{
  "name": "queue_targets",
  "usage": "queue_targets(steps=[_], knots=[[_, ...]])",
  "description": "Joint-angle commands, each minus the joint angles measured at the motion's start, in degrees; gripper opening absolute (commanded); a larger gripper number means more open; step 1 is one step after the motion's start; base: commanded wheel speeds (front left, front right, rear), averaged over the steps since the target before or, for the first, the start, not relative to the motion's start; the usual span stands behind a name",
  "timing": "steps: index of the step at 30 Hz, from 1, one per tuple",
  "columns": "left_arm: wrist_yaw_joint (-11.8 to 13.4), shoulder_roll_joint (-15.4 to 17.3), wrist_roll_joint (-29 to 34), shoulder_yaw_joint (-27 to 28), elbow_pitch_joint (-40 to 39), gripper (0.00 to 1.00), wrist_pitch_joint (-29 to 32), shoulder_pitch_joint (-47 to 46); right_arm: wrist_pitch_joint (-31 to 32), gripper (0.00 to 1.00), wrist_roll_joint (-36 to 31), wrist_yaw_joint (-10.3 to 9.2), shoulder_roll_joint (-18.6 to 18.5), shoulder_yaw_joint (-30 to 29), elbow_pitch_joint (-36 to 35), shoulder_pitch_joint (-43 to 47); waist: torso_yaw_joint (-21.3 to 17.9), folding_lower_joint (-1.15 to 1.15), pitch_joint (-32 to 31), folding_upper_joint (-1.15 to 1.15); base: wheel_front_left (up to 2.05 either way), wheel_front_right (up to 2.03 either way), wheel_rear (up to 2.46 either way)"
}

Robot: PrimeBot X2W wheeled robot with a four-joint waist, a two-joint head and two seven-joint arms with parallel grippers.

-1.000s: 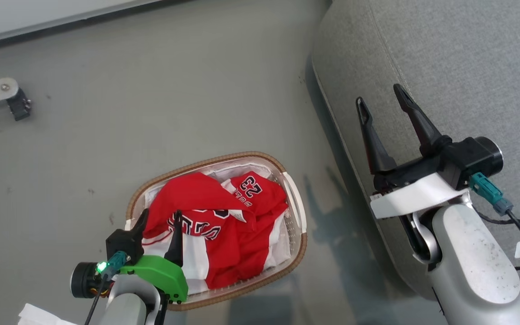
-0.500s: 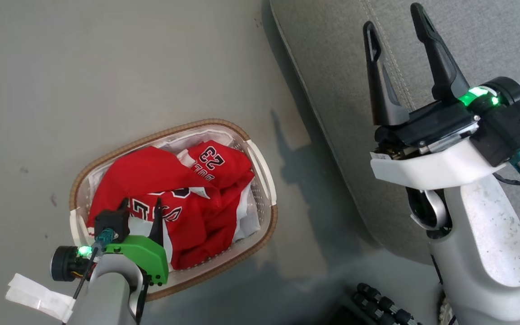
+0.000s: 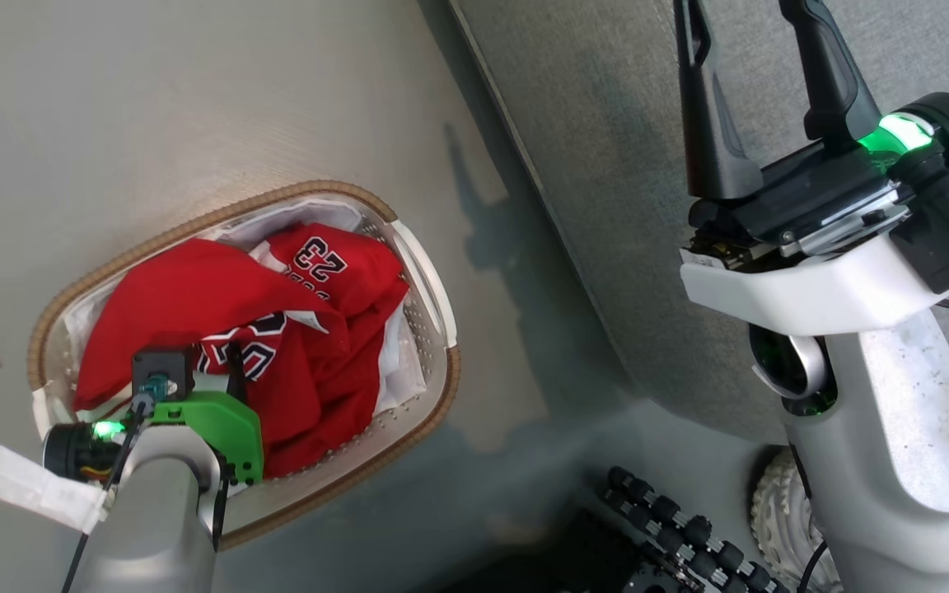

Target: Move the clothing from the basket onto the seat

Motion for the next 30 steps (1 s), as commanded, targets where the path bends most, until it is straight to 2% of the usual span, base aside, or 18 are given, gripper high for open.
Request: queue_targets(steps=[1, 11, 12, 13, 15, 21, 30], knots=[[0.5, 0.7, 0.7, -0.1, 0.1, 1.0, 0.0, -1.8, -0.2, 1.0, 0.4, -0.06, 0.1, -0.2, -0.5, -0.7, -1.2, -0.01, 2.0, 0.0, 0.0, 0.0, 0.0], [1.2, 0.9, 0.9, -1.2, 6.6, 1.0, 0.0, -6.5, -0.2, 1.0, 0.8, -0.06, 0.1, -0.7, -1.4, -1.3, -1.0, -0.01, 4.5, 0.0, 0.0, 0.0, 0.0], [1.0, 0.8, 0.9, -1.4, 7.4, 0.86, 0.0, -7.0, -0.2, 1.0, 0.9, -0.06, 0.1, -0.6, -1.3, -1.3, -0.9, -0.01, 4.5, 0.0, 0.0, 0.0, 0.0], [1.0, 0.7, 0.8, -1.5, 7.8, 0.54, 0.0, -7.5, -0.2, 1.0, 0.9, -0.06, 0.0, -0.7, -1.3, -1.3, -0.8, -0.01, 4.5, 0.0, 0.0, 0.0, 0.0], [0.7, 0.4, 0.6, -1.5, 8.3, 0.0, 0.0, -7.8, -0.2, 1.0, 0.7, -0.06, 0.0, -0.8, -1.2, -1.3, -0.5, -0.01, 4.2, 0.0, 0.0, 0.0, 0.0], [-0.3, -0.2, 0.4, -2.2, 7.9, 0.0, 0.0, -6.1, -0.3, 1.0, -0.5, -0.06, 0.0, -0.6, -0.2, -0.9, 0.7, -0.01, 1.7, 0.0, 0.0, 0.0, 0.0], [-1.9, -2.1, -0.9, -2.6, 1.7, 0.0, 0.0, 1.7, -0.2, 1.0, -1.9, -0.06, 0.0, -0.1, 3.3, 2.4, 4.1, -0.01, -8.0, 0.0, 0.0, 0.0, 0.0]])
